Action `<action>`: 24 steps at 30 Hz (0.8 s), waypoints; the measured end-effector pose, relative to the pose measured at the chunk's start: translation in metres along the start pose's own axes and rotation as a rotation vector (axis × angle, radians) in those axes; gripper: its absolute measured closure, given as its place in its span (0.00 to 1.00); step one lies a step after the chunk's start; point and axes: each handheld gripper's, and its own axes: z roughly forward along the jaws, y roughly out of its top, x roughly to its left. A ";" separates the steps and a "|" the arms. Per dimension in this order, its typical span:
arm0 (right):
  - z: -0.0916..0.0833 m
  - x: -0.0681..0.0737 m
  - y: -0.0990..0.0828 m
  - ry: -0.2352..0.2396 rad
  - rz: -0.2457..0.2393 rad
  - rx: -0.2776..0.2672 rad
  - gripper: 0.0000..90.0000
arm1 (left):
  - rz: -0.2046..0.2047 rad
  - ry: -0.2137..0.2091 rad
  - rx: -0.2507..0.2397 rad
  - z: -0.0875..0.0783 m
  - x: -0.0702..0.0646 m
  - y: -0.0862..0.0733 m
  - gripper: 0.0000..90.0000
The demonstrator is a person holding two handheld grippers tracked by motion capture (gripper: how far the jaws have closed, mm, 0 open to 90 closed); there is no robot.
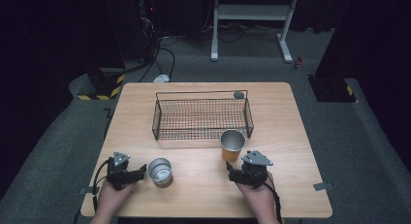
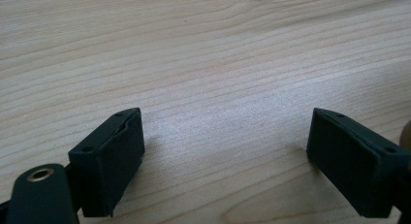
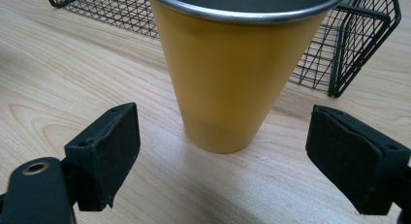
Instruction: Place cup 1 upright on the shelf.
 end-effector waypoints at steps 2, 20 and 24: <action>0.001 -0.001 0.001 -0.002 0.005 -0.005 0.14 | 0.000 0.000 0.001 0.000 0.000 0.000 0.15; 0.001 -0.003 0.013 -0.004 0.004 -0.033 0.12 | 0.000 0.001 -0.001 0.000 0.000 0.000 0.15; 0.003 -0.001 0.014 -0.011 -0.003 -0.032 0.11 | 0.001 0.000 -0.001 0.000 0.000 0.000 0.15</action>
